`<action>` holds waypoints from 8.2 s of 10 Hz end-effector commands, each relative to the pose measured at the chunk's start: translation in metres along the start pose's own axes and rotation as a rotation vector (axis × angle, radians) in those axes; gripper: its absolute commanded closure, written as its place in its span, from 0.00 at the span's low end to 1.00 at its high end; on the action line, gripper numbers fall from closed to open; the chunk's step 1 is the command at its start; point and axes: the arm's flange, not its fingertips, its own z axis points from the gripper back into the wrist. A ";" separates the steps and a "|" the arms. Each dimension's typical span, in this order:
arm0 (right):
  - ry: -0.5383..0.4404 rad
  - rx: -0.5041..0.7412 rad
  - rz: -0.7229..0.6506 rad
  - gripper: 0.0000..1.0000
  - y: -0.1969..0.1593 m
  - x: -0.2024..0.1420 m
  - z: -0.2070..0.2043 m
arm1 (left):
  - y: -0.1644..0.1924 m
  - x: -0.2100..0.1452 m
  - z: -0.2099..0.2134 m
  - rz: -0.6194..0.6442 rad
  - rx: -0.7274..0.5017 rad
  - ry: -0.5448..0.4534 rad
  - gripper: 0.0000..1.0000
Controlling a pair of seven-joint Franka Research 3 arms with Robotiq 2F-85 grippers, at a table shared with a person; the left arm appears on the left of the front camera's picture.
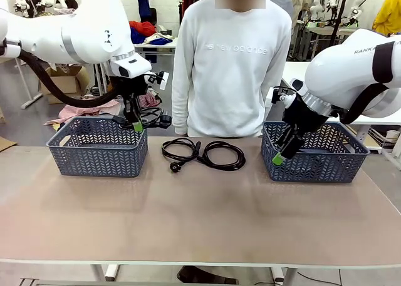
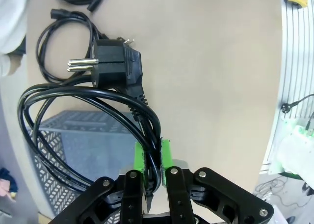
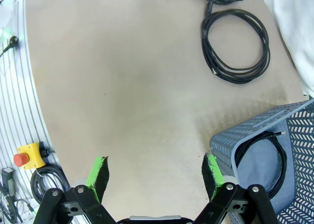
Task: Organize the cables according to human instructions.
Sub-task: Pick up a bundle of cables and place it in the basket indicated by the human.
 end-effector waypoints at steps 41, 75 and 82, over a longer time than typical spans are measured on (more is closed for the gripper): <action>0.003 -0.006 -0.012 0.00 0.000 0.000 0.001 | 0.074 -0.139 -0.044 0.077 0.004 0.079 0.00; 0.003 -0.006 -0.012 0.00 0.000 0.000 0.001 | -0.043 -0.014 -0.062 0.215 0.015 -0.289 0.00; 0.003 -0.006 -0.012 0.00 0.000 0.000 0.001 | -0.043 -0.014 -0.062 0.215 0.015 -0.289 0.00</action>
